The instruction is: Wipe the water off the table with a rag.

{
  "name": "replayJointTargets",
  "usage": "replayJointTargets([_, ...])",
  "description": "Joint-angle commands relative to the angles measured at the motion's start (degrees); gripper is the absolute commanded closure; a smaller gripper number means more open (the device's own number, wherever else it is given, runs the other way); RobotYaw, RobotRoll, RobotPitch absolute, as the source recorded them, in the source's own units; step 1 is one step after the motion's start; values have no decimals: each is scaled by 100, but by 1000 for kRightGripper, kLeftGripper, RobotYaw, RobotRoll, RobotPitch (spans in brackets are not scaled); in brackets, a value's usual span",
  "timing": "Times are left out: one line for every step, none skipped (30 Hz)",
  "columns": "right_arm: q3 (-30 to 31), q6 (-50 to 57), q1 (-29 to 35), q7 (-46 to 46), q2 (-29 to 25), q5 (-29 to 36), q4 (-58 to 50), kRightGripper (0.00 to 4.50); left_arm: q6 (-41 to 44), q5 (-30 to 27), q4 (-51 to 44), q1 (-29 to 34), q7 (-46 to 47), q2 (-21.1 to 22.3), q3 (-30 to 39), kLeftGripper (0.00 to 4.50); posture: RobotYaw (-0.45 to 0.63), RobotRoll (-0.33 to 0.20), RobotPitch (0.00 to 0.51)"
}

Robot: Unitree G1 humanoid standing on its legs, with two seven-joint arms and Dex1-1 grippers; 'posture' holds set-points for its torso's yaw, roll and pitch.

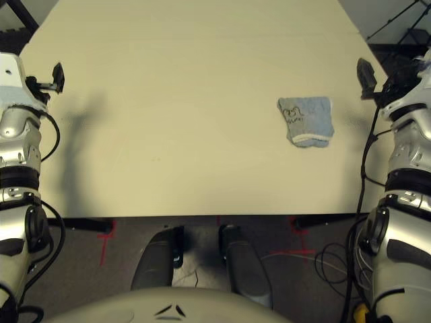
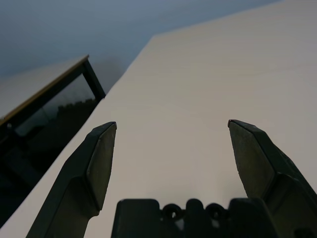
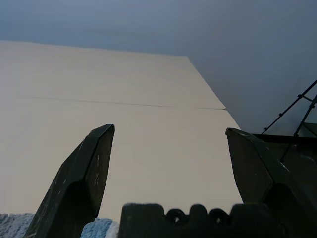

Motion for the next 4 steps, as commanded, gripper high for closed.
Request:
replayJointTargets([-105,-167,154,-157,40,34,152,27,176,-4,-79,165,-66,36,70,0,224,0,159])
replayJointTargets([-125,-175,170,-195,55,55,165,27,198,-32,-133,203,-115,23,76,0,224,0,159])
replayJointTargets([-150,-168,181,-239,73,86,171,27,240,-81,-197,237,-172,5,95,0,224,0,159])
replayJointTargets([-164,-161,189,-266,82,108,172,27,276,-126,-252,260,-228,-10,115,0,224,0,159])
